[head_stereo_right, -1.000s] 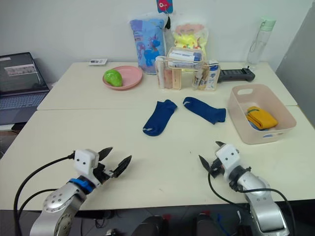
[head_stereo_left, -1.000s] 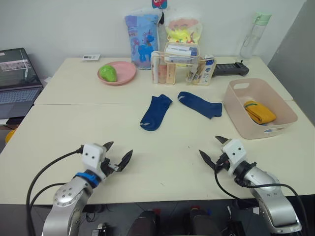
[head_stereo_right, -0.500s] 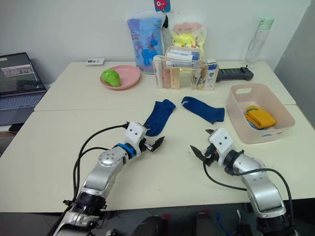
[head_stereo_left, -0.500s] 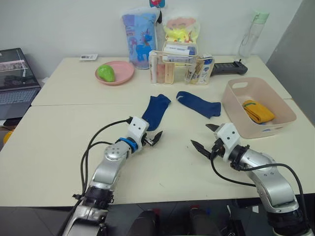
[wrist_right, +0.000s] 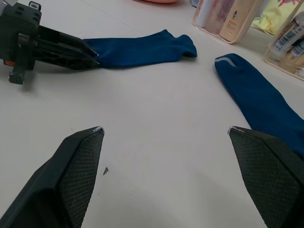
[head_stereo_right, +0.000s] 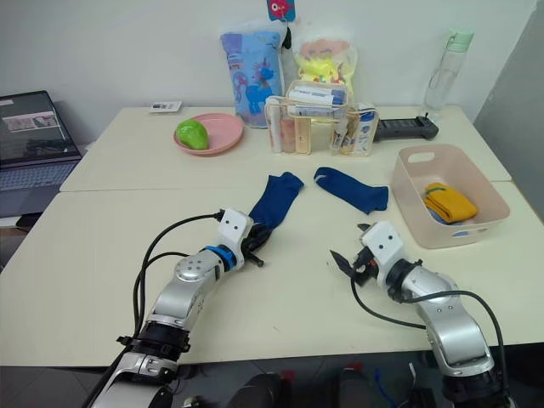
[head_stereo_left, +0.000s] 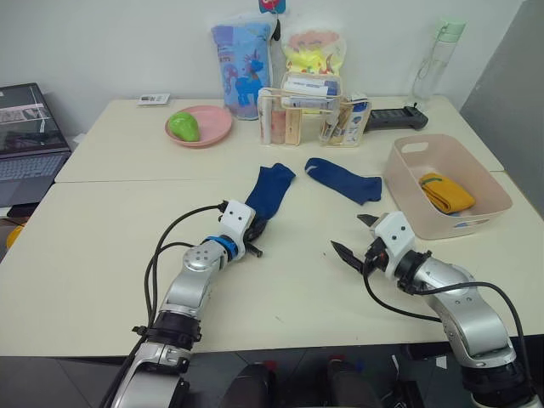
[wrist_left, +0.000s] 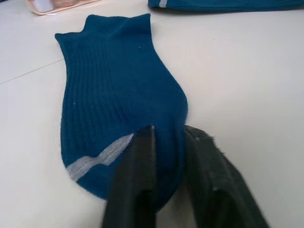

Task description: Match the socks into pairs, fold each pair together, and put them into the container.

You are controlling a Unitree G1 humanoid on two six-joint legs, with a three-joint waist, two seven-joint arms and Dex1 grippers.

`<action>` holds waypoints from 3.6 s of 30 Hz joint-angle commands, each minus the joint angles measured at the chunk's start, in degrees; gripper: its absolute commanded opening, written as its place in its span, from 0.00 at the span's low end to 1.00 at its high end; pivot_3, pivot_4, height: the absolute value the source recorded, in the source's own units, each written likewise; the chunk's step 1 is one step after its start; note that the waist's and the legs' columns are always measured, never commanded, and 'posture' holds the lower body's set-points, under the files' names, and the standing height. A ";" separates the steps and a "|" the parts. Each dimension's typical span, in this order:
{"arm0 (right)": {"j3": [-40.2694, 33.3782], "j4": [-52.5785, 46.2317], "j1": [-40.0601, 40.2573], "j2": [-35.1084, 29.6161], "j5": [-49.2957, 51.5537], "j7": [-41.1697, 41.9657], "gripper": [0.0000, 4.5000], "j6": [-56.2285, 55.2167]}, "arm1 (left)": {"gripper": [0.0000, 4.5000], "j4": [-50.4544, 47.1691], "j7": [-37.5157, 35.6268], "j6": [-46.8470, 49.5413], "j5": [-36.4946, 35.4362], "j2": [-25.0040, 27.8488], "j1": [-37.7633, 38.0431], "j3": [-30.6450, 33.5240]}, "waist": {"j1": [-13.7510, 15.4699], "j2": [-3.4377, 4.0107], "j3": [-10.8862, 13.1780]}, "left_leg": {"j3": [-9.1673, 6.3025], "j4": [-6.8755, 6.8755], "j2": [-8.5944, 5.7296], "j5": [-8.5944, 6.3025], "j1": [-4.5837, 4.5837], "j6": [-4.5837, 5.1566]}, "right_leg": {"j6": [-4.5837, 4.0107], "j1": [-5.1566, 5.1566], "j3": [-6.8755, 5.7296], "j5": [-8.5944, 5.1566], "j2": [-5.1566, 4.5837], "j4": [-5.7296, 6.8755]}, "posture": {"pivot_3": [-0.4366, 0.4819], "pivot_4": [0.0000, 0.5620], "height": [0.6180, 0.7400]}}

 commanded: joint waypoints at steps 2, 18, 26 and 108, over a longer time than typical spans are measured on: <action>-0.65 -1.15 -2.39 0.40 1.61 0.08 1.00 0.30 | 0.01 -2.34 -3.33 -0.11 -0.53 2.01 -0.76 0.25 | -0.01 0.00 0.00 | 0.00 0.00 0.00 0.00 0.00 0.00 | 0.00 0.00 0.00 0.00 0.00 0.00 | 0.48 0.27 1.00; -1.03 0.28 -3.16 -0.98 3.17 1.91 1.00 0.67 | 0.01 -16.67 -22.74 -4.15 -2.55 10.35 6.77 -6.08 | -0.07 0.02 0.00 | -0.01 -0.03 0.00 0.00 -0.01 0.00 | -0.01 -0.01 0.01 0.00 -0.01 -0.02 | 0.48 0.27 1.00; -0.65 1.09 -3.51 -1.46 3.23 2.78 1.00 0.20 | 0.01 -27.53 -31.62 -4.35 -5.73 17.89 15.56 -6.51 | -0.15 0.05 0.02 | 0.00 -0.07 0.01 -0.01 -0.01 0.01 | -0.01 -0.01 0.03 0.00 0.00 -0.06 | 0.48 0.27 1.00; 7.03 22.53 -16.65 -4.11 5.63 30.91 0.00 1.66 | 0.00 -25.47 -18.87 14.43 -15.95 19.57 21.78 6.73 | 0.03 0.11 0.08 | -0.05 -0.08 0.02 -0.02 -0.03 0.02 | -0.04 -0.01 -0.03 0.00 -0.02 -0.06 | 0.48 0.27 1.00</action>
